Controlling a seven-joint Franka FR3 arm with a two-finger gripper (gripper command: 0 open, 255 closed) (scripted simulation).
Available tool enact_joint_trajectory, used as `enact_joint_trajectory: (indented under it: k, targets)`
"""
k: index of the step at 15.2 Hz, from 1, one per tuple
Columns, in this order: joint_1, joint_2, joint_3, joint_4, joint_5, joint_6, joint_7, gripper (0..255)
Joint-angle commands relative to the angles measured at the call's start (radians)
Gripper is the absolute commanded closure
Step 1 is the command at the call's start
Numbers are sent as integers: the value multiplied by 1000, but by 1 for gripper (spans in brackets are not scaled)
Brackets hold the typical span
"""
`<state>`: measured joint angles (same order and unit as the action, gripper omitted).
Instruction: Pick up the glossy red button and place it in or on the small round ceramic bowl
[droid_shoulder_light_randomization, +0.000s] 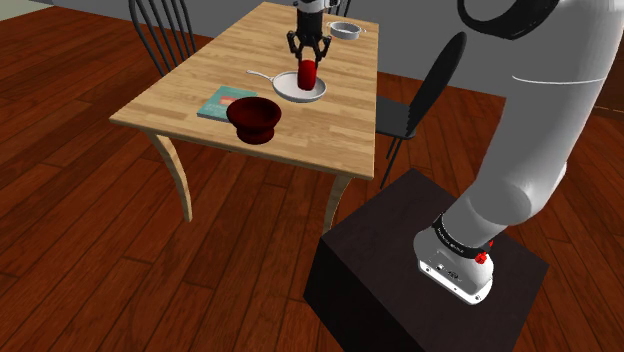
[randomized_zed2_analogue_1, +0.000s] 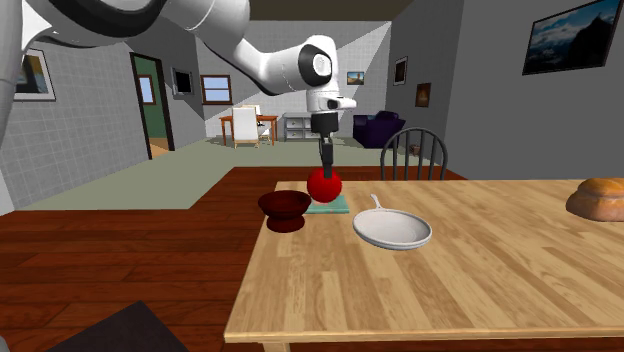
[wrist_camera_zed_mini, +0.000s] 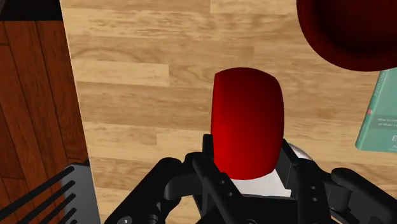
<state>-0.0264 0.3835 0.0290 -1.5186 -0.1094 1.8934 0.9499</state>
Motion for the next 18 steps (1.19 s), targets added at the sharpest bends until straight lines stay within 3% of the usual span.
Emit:
enact_joint_trajectory:
  k: [1,8,12,18]
  targets:
    - [30,31,12,50,-5,-22,42,255]
    - [136,155,45,252,-22,-114,168,255]
    - [208,275,59,455,-34,-203,237,255]
    - [205,272,58,369,-35,-121,245,255]
